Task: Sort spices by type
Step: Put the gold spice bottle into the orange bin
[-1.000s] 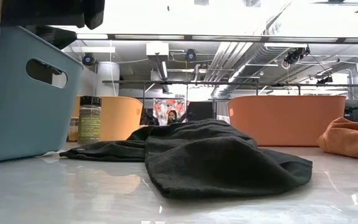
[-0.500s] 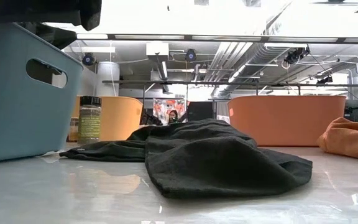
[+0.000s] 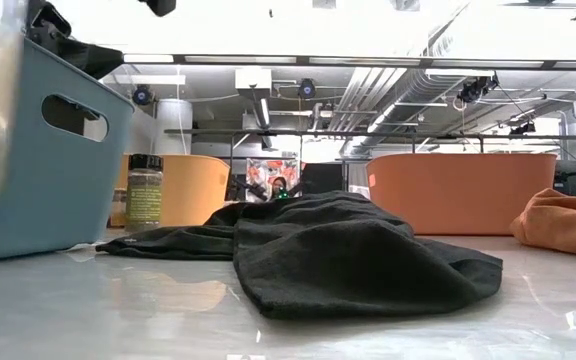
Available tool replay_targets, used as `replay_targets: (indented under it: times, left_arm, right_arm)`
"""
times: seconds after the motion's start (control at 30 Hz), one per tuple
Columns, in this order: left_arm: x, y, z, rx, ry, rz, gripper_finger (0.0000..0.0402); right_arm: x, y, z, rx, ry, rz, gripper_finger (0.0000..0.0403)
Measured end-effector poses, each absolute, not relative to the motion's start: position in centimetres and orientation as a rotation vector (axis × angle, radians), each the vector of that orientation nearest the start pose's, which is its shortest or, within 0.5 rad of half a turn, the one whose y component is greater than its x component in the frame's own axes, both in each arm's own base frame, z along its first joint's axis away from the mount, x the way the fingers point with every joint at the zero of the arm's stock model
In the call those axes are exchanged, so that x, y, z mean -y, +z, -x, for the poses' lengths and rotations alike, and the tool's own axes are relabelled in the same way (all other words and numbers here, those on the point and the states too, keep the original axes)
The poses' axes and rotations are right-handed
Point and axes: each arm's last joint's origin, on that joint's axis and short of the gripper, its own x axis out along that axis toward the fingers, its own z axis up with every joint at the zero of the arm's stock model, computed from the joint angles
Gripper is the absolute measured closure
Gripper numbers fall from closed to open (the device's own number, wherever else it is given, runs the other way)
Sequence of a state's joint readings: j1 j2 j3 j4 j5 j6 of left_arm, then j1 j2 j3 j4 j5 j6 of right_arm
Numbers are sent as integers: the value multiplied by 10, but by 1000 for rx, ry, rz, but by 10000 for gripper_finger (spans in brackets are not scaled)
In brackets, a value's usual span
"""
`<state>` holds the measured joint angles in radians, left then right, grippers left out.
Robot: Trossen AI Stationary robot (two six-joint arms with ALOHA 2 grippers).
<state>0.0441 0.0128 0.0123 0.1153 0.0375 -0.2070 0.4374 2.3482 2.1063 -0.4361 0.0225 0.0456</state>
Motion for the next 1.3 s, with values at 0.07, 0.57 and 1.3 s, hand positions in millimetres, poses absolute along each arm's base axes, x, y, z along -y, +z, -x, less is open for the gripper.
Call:
replay_targets:
  times: [0.07, 0.57, 1.3]
  left_arm:
    - [-3, 177, -97, 109, -5, 202, 401]
    - [-3, 176, -97, 98, -4, 202, 401]
    - [-3, 176, -97, 97, -3, 203, 401]
  right_arm:
    - [-221, 235, -482, -706, 366, 122, 129]
    - [-156, 274, -457, -1144, 271, 217, 129]
    - [2, 437, -276, -940, -751, -73, 130]
